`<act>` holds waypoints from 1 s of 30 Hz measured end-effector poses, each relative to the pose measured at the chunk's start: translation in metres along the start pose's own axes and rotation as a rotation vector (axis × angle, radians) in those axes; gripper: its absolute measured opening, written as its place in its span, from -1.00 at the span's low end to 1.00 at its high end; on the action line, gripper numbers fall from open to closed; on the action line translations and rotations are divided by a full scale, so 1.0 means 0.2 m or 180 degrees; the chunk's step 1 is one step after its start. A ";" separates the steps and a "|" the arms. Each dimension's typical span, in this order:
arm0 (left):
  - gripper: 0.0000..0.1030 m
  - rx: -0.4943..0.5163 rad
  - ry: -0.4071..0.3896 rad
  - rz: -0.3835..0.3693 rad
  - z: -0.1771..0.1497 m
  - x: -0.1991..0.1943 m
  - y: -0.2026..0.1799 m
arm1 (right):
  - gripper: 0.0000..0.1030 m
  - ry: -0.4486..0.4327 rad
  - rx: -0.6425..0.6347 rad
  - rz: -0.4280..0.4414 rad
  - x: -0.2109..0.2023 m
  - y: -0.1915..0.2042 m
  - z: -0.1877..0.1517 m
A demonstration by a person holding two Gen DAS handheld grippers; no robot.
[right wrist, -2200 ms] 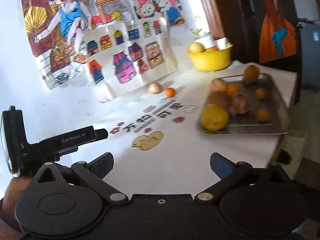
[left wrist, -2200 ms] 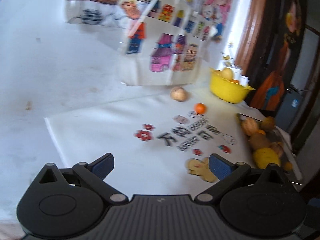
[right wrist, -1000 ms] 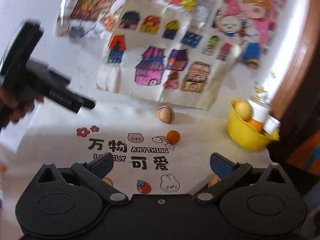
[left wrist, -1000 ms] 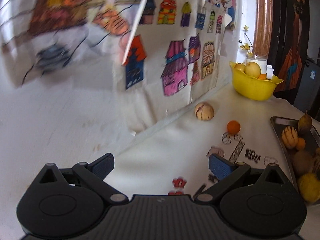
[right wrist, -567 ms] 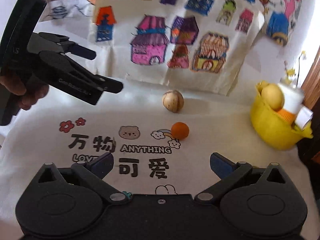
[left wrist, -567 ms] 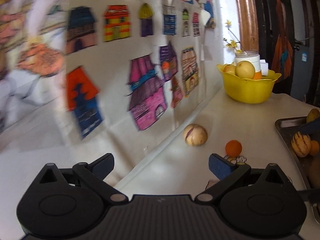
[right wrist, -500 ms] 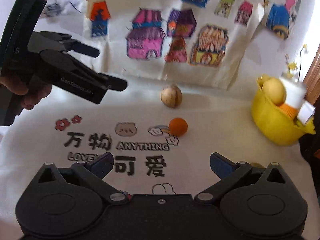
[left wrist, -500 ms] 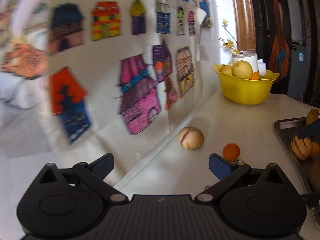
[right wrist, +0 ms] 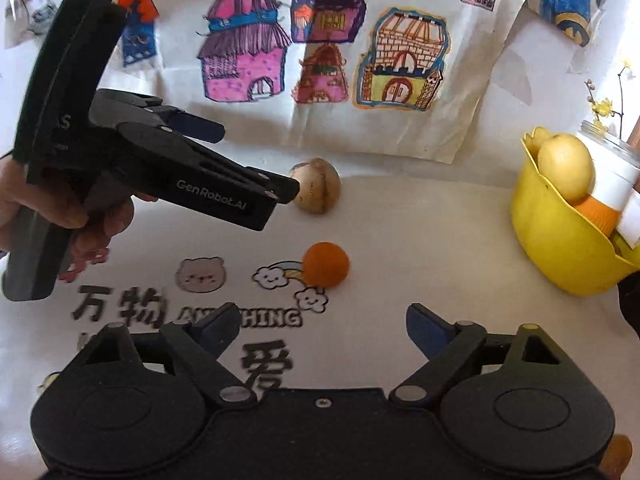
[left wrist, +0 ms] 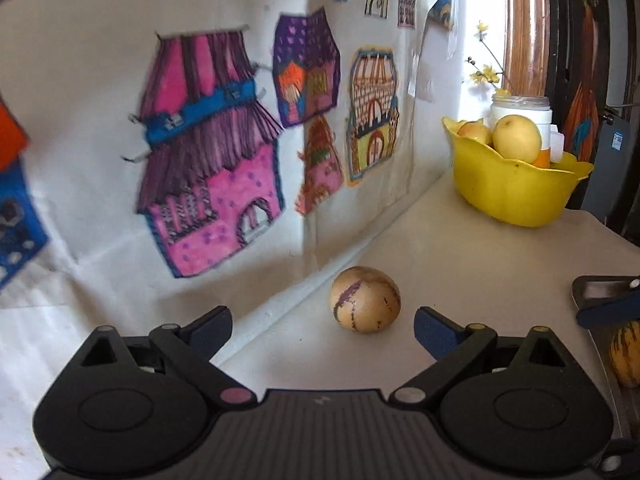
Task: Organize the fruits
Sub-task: 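Move the left tool to the brown striped melon while the right tool approaches the mandarin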
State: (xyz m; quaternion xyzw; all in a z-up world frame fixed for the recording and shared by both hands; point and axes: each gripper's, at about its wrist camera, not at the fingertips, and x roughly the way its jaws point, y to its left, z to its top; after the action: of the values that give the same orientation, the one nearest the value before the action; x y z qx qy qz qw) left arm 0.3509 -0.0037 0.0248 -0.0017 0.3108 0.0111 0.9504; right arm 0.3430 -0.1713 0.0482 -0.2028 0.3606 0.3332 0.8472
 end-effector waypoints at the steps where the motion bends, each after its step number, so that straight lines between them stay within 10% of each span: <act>1: 0.94 -0.0033 0.0003 -0.0043 0.00 0.01 0.00 | 0.73 -0.0003 0.0003 -0.0005 0.02 -0.01 0.01; 30: 0.77 -0.0477 0.0253 -0.0131 0.04 0.27 0.02 | 0.36 0.0136 0.0230 0.0066 0.30 -0.09 0.10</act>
State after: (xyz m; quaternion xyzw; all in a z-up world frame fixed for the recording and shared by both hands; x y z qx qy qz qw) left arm 0.3983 0.0007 -0.0005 -0.0796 0.3465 0.0147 0.9345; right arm 0.3968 -0.1481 0.0176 -0.1755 0.3925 0.3243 0.8426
